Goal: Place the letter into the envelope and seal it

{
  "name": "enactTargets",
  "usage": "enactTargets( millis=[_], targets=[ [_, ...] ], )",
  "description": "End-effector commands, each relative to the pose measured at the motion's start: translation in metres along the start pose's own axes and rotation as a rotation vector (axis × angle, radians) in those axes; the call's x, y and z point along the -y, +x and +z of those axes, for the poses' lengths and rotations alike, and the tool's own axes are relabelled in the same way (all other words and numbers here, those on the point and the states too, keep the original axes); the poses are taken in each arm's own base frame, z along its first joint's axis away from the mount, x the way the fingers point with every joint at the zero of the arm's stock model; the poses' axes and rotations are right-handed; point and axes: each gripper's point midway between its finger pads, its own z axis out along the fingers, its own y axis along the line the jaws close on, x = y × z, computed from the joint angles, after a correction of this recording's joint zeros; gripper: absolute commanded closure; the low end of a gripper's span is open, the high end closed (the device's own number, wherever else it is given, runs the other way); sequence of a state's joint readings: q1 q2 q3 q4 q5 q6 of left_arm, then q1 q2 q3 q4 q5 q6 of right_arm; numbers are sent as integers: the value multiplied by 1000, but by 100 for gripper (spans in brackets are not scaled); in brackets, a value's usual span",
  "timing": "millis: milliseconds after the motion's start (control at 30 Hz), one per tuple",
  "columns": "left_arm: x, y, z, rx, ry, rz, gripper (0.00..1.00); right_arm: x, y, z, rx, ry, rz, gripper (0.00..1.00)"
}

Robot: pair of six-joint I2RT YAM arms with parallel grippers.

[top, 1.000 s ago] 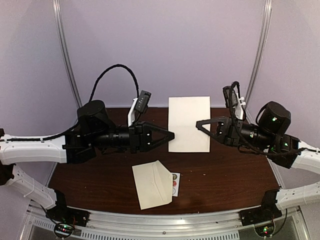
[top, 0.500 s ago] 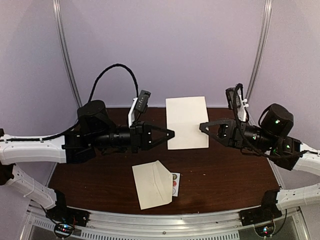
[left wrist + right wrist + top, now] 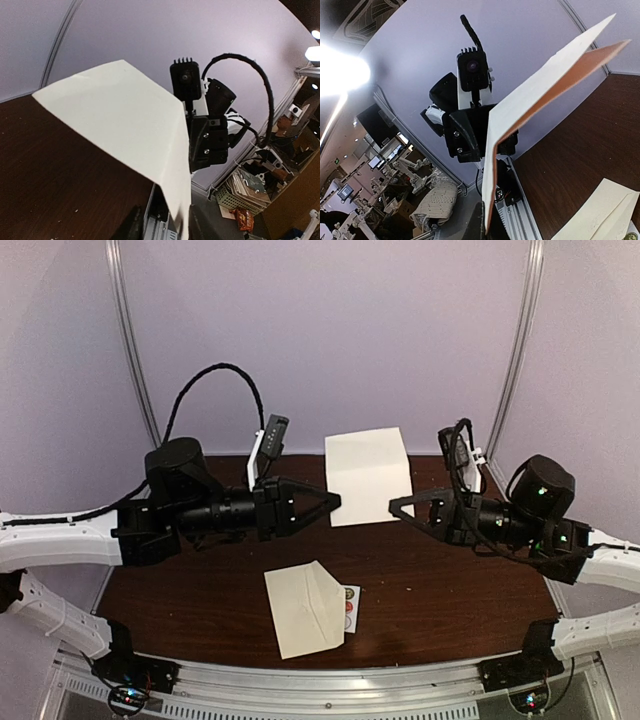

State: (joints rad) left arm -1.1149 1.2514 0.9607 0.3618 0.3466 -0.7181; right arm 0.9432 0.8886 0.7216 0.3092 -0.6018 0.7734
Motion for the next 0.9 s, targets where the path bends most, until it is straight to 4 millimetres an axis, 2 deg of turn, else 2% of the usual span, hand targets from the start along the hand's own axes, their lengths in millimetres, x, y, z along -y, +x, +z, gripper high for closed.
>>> enactTargets(
  millis=[0,67,167,267,433,633,867],
  targets=[
    [-14,-17,-22,43,-175,18,54,2,-10,-7,39,68,-39,100],
    [-23,-20,-32,31,-262,20,45,20,-4,-9,8,163,-33,100],
    [-33,-24,-44,8,-369,49,40,40,9,-14,-49,268,-28,100],
    [-30,-28,-43,-26,-375,92,37,51,21,-17,-107,317,-23,100],
    [-22,-21,-19,-120,-304,155,33,43,33,-11,-188,260,-16,100],
    [-17,3,12,-239,-179,177,33,25,42,-4,-272,156,-16,100],
    [-14,28,29,-313,-118,166,33,13,41,-1,-296,102,-45,100]
  ],
)
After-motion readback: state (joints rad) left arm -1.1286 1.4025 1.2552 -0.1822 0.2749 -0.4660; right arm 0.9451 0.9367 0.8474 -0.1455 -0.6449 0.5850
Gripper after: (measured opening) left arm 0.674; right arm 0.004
